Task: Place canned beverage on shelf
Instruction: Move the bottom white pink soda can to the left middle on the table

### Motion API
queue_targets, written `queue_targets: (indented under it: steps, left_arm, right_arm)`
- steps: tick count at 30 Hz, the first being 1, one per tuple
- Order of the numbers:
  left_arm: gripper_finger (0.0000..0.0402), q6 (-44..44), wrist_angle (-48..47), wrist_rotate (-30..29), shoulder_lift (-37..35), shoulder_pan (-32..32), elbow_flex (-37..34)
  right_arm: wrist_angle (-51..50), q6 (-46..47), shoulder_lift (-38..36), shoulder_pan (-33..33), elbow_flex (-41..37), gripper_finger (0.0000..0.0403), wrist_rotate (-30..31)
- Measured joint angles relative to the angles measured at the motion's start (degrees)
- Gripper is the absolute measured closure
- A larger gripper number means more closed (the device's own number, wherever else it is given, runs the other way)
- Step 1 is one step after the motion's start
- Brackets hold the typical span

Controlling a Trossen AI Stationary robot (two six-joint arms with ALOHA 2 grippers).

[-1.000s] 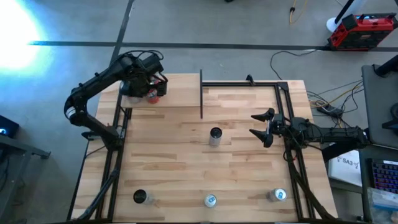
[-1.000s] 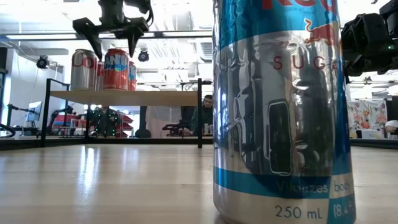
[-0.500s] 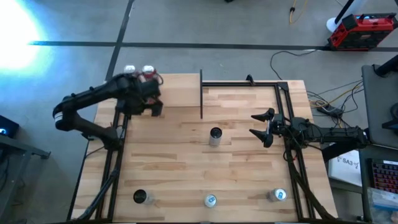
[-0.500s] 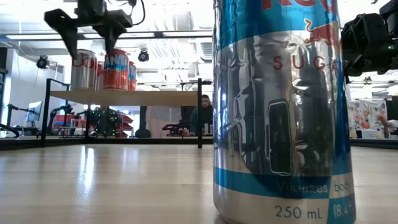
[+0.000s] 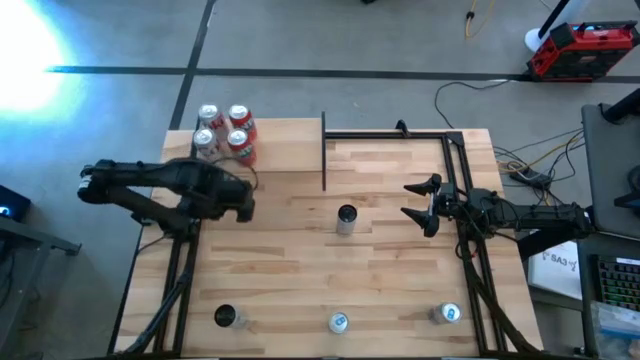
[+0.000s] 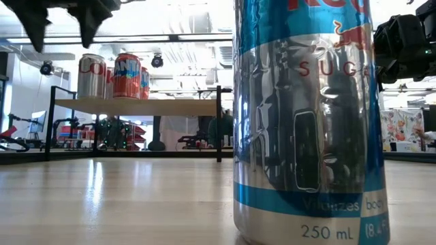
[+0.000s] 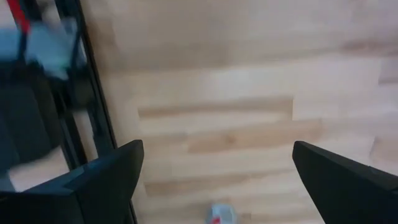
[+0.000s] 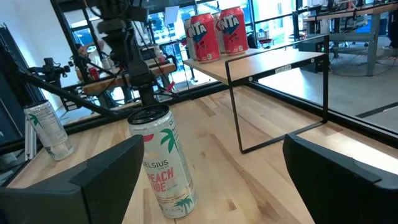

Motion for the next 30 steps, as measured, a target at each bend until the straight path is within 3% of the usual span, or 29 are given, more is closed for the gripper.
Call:
queue_targets:
  steps: [5, 17, 24, 30]
  left_arm:
    - [0.0006, -10.32, 2.21, 5.54, 1.50, -8.12, 0.25]
    - [0.0005, -43.85, 8.59, 2.59, 7.73, -35.75, 3.41]
    - [0.0005, -45.22, 8.61, 2.37, 13.67, -40.88, 8.80]
    - [0.0010, -44.77, 11.71, 2.73, 15.37, -45.28, 9.35]
  right_arm:
    - [0.01, 0.00, 0.00, 0.00, -0.01, 0.0035, 0.02]
    - [0.01, -0.01, 0.00, 0.00, -0.01, 0.0035, 0.01]
    - [0.00, -0.01, 0.01, 0.00, -0.01, 0.0035, 0.00]
    - [0.00, 0.00, -0.01, -0.01, 0.02, 0.0035, 0.02]
